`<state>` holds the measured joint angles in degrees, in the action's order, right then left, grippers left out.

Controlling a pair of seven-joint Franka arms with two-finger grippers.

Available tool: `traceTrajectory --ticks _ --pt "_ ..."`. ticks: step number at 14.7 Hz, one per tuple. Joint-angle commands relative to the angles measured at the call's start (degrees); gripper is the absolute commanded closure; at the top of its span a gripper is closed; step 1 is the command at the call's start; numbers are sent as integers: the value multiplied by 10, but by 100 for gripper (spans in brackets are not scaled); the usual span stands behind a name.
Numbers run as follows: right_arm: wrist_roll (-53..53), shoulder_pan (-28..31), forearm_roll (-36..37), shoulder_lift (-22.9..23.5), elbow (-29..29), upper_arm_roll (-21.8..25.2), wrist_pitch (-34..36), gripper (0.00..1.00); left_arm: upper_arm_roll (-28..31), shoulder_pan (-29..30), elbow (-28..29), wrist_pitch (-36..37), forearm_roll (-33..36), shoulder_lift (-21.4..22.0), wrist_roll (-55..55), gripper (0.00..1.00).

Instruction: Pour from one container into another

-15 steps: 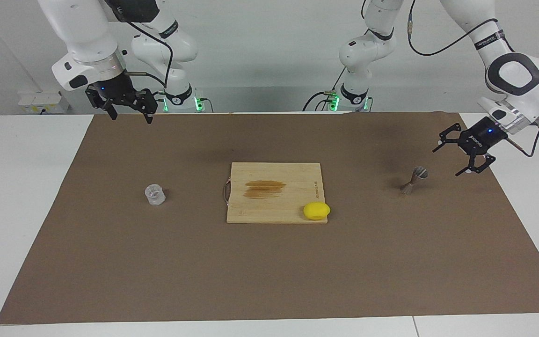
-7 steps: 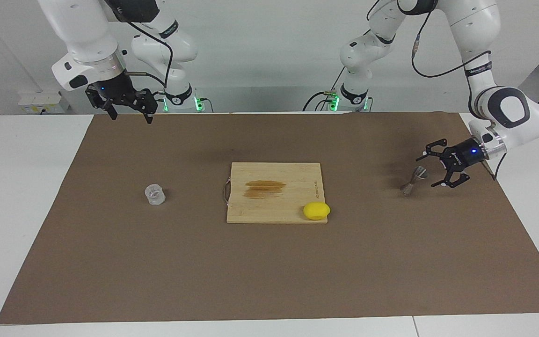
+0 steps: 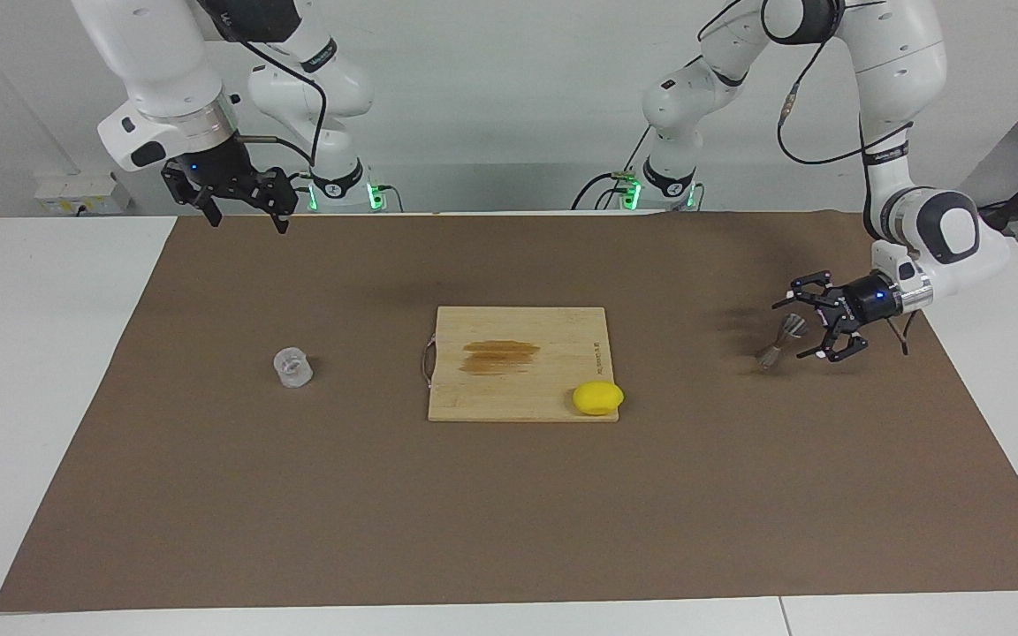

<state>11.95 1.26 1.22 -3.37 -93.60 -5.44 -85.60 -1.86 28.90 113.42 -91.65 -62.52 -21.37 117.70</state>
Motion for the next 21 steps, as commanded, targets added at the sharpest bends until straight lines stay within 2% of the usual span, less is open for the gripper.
traceTrajectory --ticks 1,7,10,14,17,21 --pt "-9 9 -4 -12 -11 -4 -6 1 -4 24 -3 52 -18 -25 32 0" --pt "-9 9 -4 -12 -12 -4 -6 1 -5 38 -2 117 -42 -75 95 0" --pt "-9 9 -4 -12 -11 -4 -6 1 -5 34 -2 120 -89 -76 139 0" --pt "-9 9 -4 -12 -11 -4 -6 1 -4 41 -7 131 -112 -75 141 0" --pt "-9 9 -4 -12 -11 -4 -6 1 -3 56 -14 160 -97 -76 168 0" --pt "-9 9 -4 -12 -11 -4 -6 1 -3 67 -14 156 -72 -79 221 0"
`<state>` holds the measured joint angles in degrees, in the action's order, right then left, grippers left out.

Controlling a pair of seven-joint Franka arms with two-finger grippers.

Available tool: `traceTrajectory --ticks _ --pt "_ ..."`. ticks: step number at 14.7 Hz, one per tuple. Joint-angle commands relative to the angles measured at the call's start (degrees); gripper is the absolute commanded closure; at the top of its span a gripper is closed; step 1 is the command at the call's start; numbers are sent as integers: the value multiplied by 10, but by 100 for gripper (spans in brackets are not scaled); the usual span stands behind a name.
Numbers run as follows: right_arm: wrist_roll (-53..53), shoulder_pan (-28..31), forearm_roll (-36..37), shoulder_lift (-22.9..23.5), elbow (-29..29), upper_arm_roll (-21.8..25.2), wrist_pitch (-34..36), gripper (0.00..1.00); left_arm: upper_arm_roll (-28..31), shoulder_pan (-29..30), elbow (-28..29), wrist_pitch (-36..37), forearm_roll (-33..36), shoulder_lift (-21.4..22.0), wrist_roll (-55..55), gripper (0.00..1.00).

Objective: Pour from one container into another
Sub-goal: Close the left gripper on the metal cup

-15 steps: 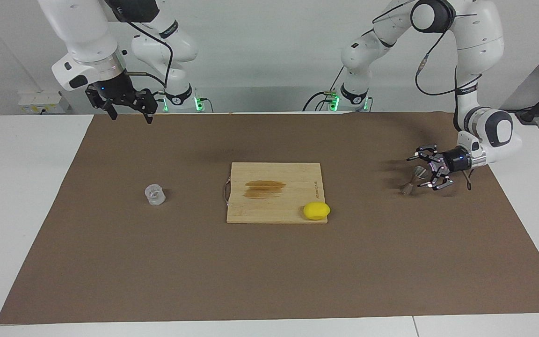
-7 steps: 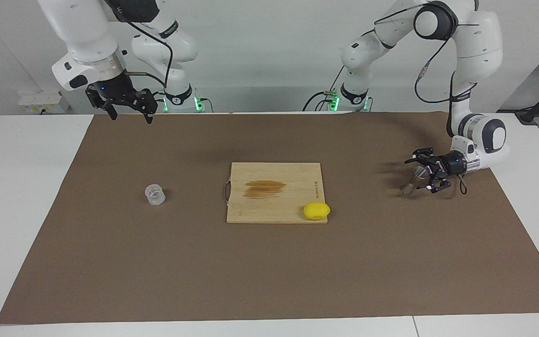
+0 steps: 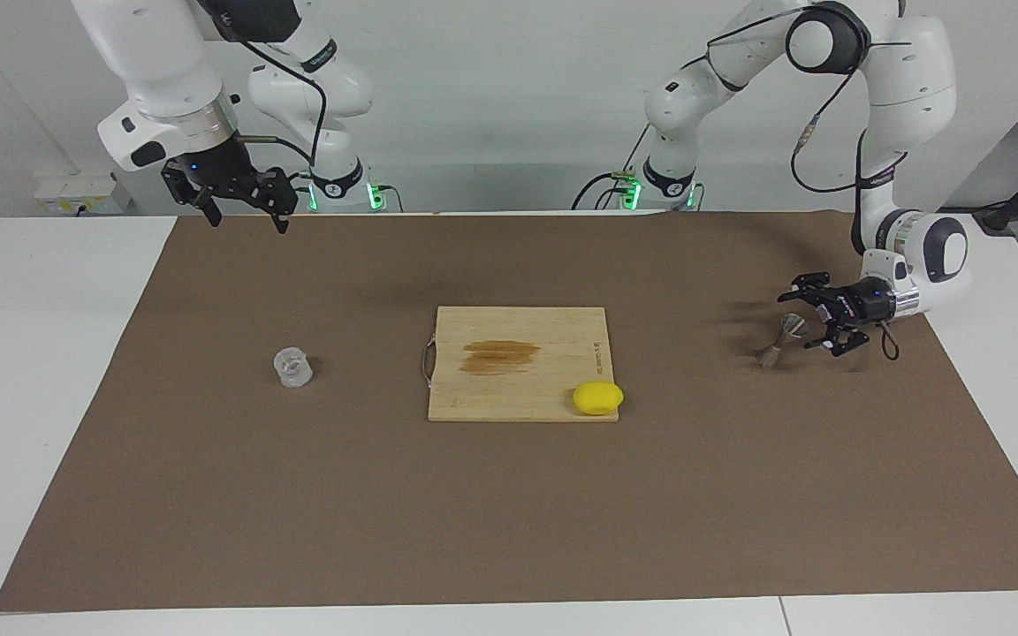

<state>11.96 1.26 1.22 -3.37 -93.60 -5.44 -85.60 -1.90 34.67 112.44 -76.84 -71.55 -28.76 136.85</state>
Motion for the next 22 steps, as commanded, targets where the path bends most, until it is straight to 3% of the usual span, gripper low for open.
traceTrajectory --ticks 1,14,17,22 --pt "-9 9 -4 -12 -11 -4 -6 1 -2 9 -2 5 19 -6 36 0" --pt "-9 9 -4 -12 -11 -4 -6 1 0 1 5 -18 20 -9 50 1" --pt "-9 9 -4 -12 -11 -4 -6 1 0 2 4 -19 20 -9 50 7" --pt "-9 9 -4 -12 -11 -4 -6 1 1 2 3 -19 20 -9 50 35"
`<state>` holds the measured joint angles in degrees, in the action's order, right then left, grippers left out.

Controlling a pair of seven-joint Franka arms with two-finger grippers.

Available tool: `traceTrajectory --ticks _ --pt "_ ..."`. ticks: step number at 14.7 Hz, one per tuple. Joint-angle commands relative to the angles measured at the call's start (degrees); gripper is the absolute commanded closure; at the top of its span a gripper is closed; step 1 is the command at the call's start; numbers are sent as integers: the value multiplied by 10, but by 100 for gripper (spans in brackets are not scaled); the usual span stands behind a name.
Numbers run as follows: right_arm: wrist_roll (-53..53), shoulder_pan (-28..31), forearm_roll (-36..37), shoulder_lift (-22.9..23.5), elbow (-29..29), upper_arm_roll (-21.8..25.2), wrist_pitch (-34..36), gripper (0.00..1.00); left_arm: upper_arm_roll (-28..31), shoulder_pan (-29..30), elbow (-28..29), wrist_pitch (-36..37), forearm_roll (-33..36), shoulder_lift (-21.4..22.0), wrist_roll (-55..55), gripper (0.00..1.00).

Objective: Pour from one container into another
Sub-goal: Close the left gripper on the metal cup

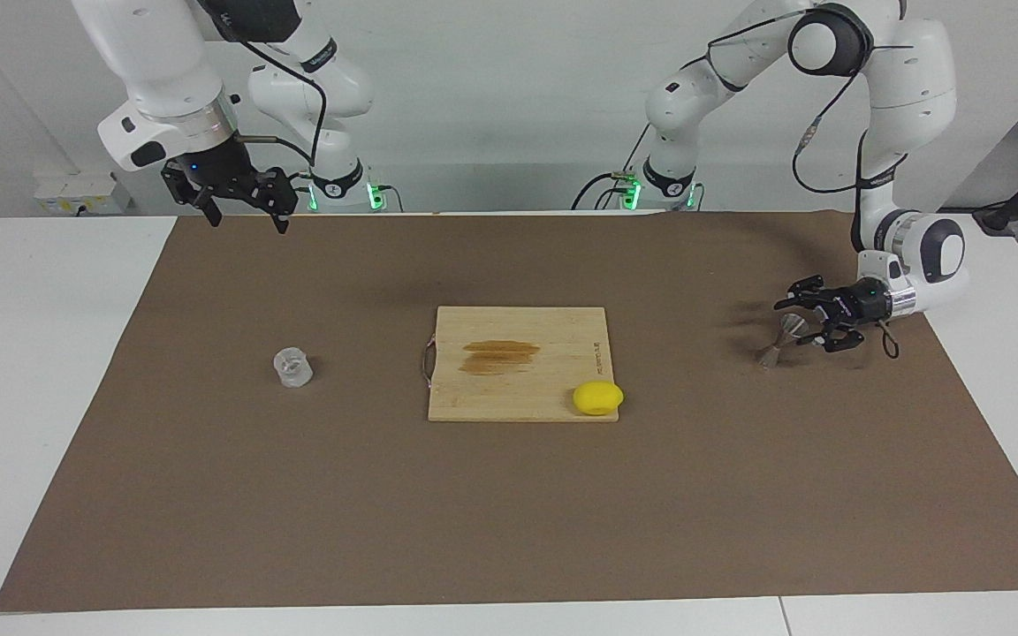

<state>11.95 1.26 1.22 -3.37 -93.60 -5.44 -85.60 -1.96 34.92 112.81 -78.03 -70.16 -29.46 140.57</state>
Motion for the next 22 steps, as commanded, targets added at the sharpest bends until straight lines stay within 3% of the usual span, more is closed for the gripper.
traceTrajectory --ticks 1,6,8,22 --pt "-9 9 -4 -12 -11 -4 -6 1 0 1 0 -7 7 -2 13 39" --pt "-9 9 -4 -12 -11 -4 -6 1 1 2 -3 -13 13 -2 13 54" --pt "-9 9 -4 -12 -11 -4 -6 1 0 4 -3 -16 13 -2 13 67" --pt "-8 9 -4 -12 -11 -4 -6 1 -2 -11 -10 -13 6 1 -74 72"
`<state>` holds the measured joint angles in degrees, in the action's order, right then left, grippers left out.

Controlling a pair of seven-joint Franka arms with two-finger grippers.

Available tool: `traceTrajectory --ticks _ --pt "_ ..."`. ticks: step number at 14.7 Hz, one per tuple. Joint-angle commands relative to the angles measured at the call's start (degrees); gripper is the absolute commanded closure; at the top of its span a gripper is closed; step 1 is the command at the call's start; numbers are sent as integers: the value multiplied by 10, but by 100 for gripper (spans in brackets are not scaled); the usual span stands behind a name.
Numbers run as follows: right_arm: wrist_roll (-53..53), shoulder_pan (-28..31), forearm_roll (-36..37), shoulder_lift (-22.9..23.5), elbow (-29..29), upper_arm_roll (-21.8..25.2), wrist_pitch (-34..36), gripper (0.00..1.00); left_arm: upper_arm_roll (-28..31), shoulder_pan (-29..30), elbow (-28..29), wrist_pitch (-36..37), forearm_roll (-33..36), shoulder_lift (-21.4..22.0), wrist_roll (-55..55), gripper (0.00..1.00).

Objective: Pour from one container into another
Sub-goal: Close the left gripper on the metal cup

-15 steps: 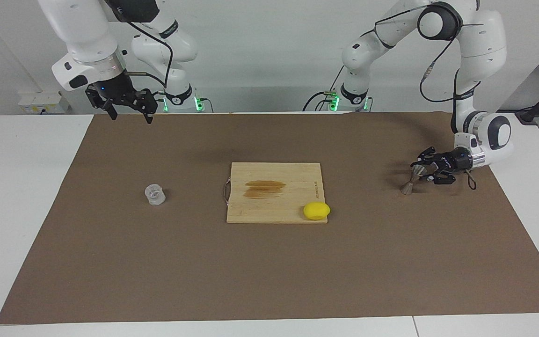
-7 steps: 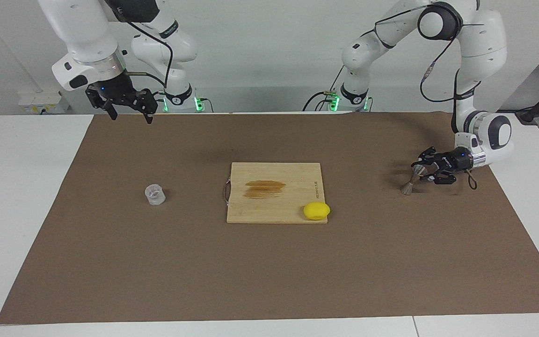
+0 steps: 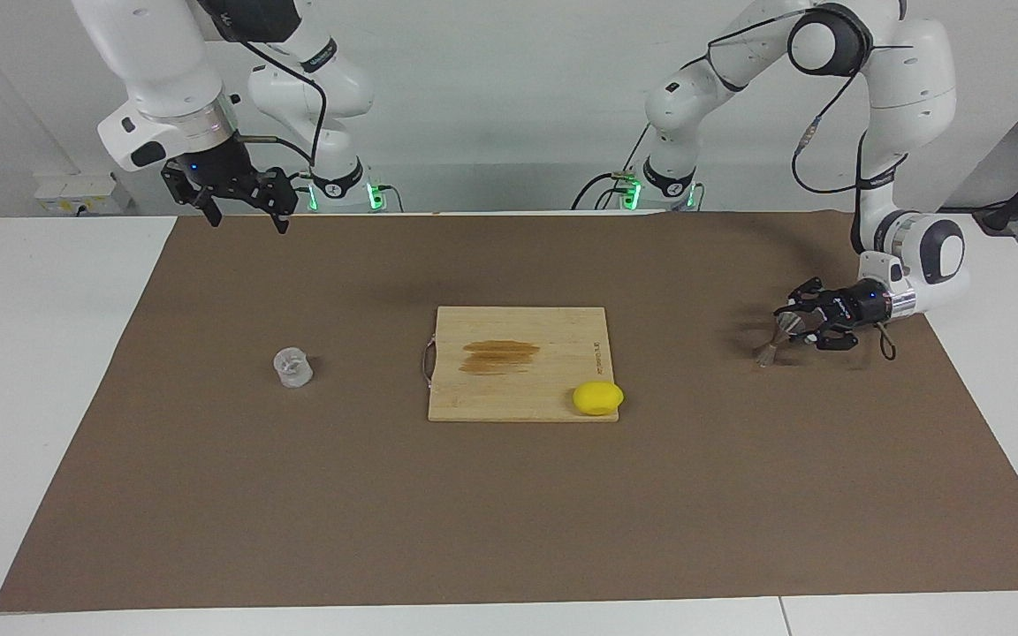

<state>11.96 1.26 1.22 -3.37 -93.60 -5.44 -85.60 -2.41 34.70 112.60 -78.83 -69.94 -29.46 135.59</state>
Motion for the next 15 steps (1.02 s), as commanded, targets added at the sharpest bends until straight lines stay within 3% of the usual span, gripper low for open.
traceTrajectory --ticks 1,8,15 --pt "-8 9 -4 -12 -11 -4 -6 1 1 -10 -8 -6 4 2 -28 72" --pt "-8 9 -4 -12 -11 -4 -6 1 0 -54 -4 -7 -29 26 -52 72" --pt "-9 9 -4 -12 -11 -4 -6 1 0 -144 29 -19 -86 43 -48 72"
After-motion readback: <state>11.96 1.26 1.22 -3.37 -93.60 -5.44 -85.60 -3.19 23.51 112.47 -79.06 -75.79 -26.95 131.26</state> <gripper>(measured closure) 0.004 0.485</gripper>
